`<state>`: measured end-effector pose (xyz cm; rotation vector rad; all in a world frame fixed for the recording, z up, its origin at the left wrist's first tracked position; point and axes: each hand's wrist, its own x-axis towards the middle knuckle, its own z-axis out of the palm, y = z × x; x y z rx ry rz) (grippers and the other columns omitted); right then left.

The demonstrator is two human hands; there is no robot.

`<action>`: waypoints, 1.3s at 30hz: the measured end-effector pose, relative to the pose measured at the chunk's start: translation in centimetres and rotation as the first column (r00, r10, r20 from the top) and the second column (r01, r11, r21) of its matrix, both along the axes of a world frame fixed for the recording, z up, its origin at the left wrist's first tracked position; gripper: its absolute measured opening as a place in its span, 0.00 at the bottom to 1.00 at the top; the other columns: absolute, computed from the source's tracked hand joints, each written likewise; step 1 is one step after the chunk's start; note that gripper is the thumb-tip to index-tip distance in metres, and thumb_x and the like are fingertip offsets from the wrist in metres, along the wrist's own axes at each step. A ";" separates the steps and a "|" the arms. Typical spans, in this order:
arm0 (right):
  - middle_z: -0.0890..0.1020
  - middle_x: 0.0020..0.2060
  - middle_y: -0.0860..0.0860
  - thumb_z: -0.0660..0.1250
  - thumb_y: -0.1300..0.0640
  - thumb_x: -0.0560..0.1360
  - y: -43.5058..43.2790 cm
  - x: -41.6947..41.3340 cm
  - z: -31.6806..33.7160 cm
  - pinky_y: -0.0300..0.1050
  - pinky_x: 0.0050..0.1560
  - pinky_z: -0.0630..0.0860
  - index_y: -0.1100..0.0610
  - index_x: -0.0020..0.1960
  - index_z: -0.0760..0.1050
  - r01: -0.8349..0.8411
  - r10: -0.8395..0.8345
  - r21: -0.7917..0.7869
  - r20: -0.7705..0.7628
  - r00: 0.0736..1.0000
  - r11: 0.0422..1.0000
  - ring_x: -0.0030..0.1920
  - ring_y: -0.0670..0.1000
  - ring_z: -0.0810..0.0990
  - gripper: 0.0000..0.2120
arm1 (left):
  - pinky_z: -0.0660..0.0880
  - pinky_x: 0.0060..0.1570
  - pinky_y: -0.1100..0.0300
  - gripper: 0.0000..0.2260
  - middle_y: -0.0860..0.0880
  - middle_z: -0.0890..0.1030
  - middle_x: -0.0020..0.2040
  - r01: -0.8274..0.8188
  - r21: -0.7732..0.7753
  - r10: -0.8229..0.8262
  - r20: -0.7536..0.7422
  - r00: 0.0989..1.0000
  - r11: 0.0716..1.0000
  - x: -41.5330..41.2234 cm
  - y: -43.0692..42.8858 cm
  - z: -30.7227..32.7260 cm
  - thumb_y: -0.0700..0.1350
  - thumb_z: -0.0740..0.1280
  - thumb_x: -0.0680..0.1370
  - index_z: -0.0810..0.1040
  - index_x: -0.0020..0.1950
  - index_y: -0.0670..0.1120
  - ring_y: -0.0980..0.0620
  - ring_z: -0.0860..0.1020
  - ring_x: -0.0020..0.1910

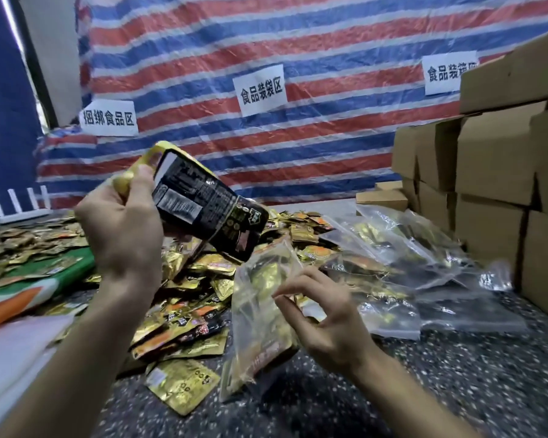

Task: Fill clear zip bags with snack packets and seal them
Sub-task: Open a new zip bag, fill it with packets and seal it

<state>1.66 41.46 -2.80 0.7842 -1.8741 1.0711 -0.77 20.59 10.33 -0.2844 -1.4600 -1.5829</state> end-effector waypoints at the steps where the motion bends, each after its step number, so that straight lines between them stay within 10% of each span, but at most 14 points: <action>1: 0.80 0.43 0.50 0.68 0.57 0.78 -0.1 0.0 0.0 0.48 0.44 0.78 0.59 0.48 0.81 -0.010 0.010 0.009 -0.005 1.000 1.000 0.46 0.48 0.80 0.07 | 0.77 0.28 0.40 0.17 0.34 0.74 0.35 -0.018 -0.064 0.016 -0.020 1.000 0.998 0.6 0.4 0.3 0.53 0.65 0.79 0.73 0.35 0.44 0.35 0.76 0.32; 5: 0.82 0.45 0.51 0.69 0.57 0.78 -0.4 0.4 0.3 0.48 0.44 0.78 0.60 0.49 0.83 -0.040 0.041 0.020 -0.056 0.998 0.999 0.47 0.50 0.81 0.07 | 0.65 0.18 0.59 0.14 0.51 0.72 0.28 -0.049 -0.408 0.032 -0.050 0.998 0.912 1.9 2.7 -0.1 0.46 0.63 0.82 0.74 0.37 0.48 0.58 0.68 0.22; 11: 0.81 0.46 0.50 0.70 0.60 0.77 -0.2 0.6 0.5 0.39 0.46 0.77 0.60 0.52 0.84 -0.022 0.021 -0.001 -0.084 0.996 1.000 0.47 0.48 0.81 0.07 | 0.62 0.25 0.60 0.14 0.54 0.72 0.28 -0.256 -0.822 0.280 -0.124 0.952 0.508 2.3 4.3 -2.6 0.50 0.60 0.82 0.69 0.38 0.50 0.53 0.69 0.25; 20: 0.81 0.48 0.52 0.68 0.57 0.78 0.0 0.8 0.7 0.43 0.46 0.79 0.58 0.55 0.84 -0.001 0.003 0.015 -0.105 0.994 1.000 0.49 0.48 0.81 0.09 | 0.73 0.46 0.52 0.14 0.50 0.76 0.46 0.005 -0.989 0.051 0.013 0.999 0.146 2.9 3.7 -1.7 0.53 0.59 0.82 0.77 0.49 0.45 0.50 0.75 0.45; 25: 0.80 0.47 0.52 0.69 0.56 0.78 0.0 0.8 0.7 0.35 0.48 0.75 0.58 0.53 0.84 0.020 -0.021 -0.010 -0.113 0.993 1.000 0.48 0.48 0.81 0.08 | 0.70 0.35 0.69 0.24 0.57 0.78 0.36 0.311 -0.923 -0.101 0.295 0.950 0.228 4.7 2.5 -0.1 0.70 0.55 0.75 0.77 0.41 0.51 0.63 0.76 0.36; 30: 0.81 0.48 0.51 0.71 0.60 0.76 0.0 0.7 0.6 0.36 0.49 0.77 0.57 0.54 0.84 0.066 -0.069 -0.030 -0.130 0.989 0.997 0.51 0.46 0.81 0.07 | 0.71 0.59 0.63 0.19 0.66 0.75 0.59 0.206 -0.961 0.078 0.194 0.978 -0.185 6.0 0.1 -0.2 0.72 0.58 0.71 0.75 0.40 0.59 0.68 0.71 0.58; 39: 0.78 0.39 0.40 0.67 0.39 0.75 0.0 2.5 3.3 0.25 0.31 0.68 0.53 0.49 0.81 0.252 -0.214 0.285 -0.158 0.964 0.925 0.30 0.32 0.68 0.17 | 0.66 0.65 0.62 0.09 0.66 0.65 0.68 0.182 -0.983 0.075 0.180 0.981 -0.024 5.6 -3.6 0.0 0.58 0.64 0.78 0.82 0.50 0.58 0.68 0.64 0.63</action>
